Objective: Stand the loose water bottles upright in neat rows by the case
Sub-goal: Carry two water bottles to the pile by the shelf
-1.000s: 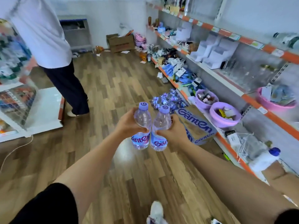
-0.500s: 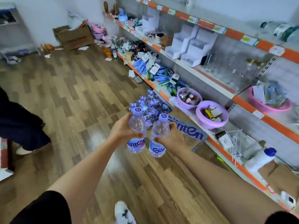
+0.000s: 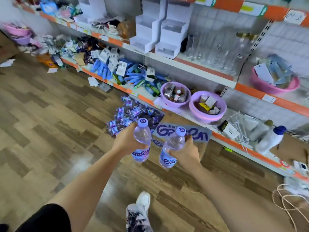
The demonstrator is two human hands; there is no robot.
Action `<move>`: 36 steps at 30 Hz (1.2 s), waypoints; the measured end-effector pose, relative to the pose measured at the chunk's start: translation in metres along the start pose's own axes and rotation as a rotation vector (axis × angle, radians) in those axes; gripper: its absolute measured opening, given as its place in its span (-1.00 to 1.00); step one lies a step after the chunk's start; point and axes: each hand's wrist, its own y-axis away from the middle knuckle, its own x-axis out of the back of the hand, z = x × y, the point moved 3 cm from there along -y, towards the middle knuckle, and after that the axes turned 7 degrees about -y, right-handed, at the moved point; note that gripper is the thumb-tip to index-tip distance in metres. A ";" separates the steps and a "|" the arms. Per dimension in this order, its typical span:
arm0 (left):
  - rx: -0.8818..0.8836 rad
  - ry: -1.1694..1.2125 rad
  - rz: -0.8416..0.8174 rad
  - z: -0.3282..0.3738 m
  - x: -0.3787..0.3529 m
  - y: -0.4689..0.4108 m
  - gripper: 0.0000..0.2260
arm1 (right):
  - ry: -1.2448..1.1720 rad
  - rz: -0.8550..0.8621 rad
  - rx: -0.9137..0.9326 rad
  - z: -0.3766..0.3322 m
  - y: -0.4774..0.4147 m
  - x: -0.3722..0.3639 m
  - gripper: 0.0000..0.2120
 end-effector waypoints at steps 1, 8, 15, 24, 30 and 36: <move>-0.014 -0.004 -0.023 -0.005 -0.003 -0.020 -0.38 | -0.001 0.018 -0.025 0.002 -0.014 -0.006 -0.30; -0.097 0.012 -0.176 -0.058 -0.063 -0.161 -0.41 | -0.064 0.082 -0.145 0.034 -0.125 -0.068 -0.43; -0.187 0.052 -0.218 -0.148 -0.205 -0.296 -0.40 | -0.146 0.162 -0.236 0.139 -0.249 -0.180 -0.55; -0.427 -0.166 -0.300 -0.248 -0.391 -0.424 -0.38 | -0.152 0.279 -0.219 0.290 -0.378 -0.318 -0.16; -0.699 -0.301 -0.206 -0.272 -0.450 -0.447 -0.44 | -0.137 0.344 -0.201 0.325 -0.419 -0.360 -0.29; -0.513 -0.124 -0.196 -0.285 -0.458 -0.446 -0.39 | -0.087 0.381 -0.185 0.332 -0.425 -0.368 -0.26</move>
